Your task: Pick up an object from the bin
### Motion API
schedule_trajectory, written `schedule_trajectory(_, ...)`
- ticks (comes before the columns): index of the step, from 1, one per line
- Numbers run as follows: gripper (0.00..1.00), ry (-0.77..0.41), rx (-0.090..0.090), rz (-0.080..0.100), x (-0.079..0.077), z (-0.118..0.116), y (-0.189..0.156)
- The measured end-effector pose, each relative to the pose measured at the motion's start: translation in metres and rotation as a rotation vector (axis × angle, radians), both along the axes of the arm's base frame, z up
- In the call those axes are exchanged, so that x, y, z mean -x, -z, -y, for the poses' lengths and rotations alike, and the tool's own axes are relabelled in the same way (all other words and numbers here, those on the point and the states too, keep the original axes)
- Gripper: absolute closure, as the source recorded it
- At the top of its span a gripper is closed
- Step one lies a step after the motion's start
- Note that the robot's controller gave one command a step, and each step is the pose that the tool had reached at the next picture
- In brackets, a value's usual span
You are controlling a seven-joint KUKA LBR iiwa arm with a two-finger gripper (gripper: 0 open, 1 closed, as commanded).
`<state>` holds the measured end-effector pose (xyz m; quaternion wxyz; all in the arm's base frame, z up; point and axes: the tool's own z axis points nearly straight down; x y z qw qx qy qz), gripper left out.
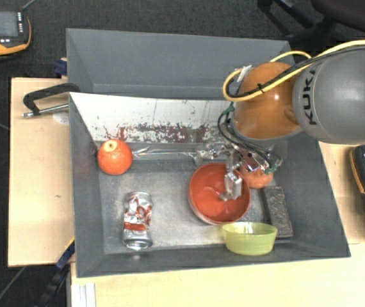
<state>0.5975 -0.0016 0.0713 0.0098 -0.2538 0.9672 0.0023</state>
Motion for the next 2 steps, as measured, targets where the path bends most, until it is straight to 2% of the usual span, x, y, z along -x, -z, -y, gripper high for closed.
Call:
schedule_trajectory(1,1.0,0.001,-0.001,0.001,-0.001,-0.001,-0.002)
schedule_trajectory(2,1.0,-0.013,0.001,0.016,-0.003,0.076,-0.146)
